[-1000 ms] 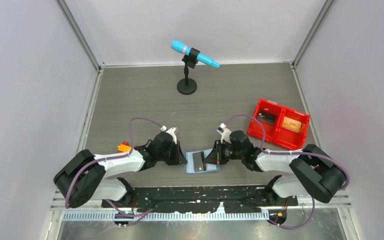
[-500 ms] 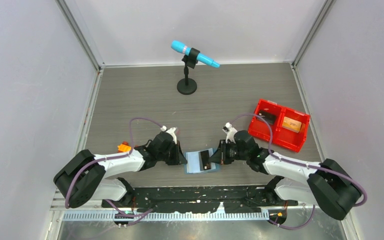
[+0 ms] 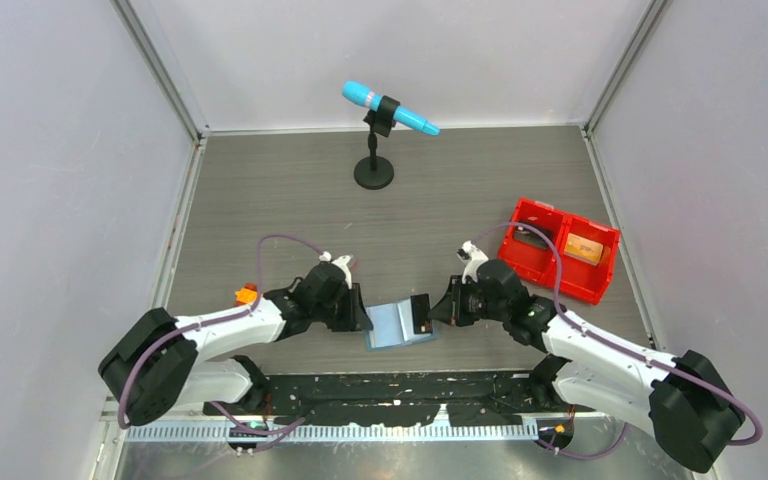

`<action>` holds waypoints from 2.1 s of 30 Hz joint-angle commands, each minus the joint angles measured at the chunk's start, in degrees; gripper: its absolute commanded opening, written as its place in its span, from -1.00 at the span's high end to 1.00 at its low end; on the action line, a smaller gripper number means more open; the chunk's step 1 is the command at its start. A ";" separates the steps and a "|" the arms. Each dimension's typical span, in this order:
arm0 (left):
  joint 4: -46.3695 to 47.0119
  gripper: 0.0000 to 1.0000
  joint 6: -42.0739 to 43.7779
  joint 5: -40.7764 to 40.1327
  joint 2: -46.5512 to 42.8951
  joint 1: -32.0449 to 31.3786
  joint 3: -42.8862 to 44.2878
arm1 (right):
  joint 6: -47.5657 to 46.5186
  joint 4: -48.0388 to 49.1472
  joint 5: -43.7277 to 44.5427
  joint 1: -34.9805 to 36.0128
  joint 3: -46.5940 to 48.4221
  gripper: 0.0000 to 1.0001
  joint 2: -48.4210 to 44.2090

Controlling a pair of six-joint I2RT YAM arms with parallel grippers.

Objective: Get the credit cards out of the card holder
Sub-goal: Remove the credit card from the card holder, then place the credit card in the storage box.

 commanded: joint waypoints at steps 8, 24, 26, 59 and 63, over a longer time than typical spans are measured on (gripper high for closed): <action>-5.18 0.11 -1.11 2.46 -11.13 -0.27 5.03 | 1.43 0.58 -2.51 -0.29 3.36 0.90 -5.45; 13.65 -0.09 -6.45 12.15 -18.08 -0.27 0.00 | 14.43 20.44 -10.06 -0.29 -3.41 0.89 -13.55; 15.36 -0.10 -6.90 12.52 -18.46 -0.29 -0.72 | 14.99 21.10 -10.55 -0.29 -3.76 0.89 -13.93; 24.78 1.00 -10.34 17.60 -25.58 -0.27 -7.59 | 0.83 9.20 -19.30 -0.24 2.80 0.04 -13.20; 19.95 1.00 -8.15 18.83 -27.26 -0.27 -7.25 | -4.21 3.05 -20.59 -0.29 6.35 -0.10 -12.67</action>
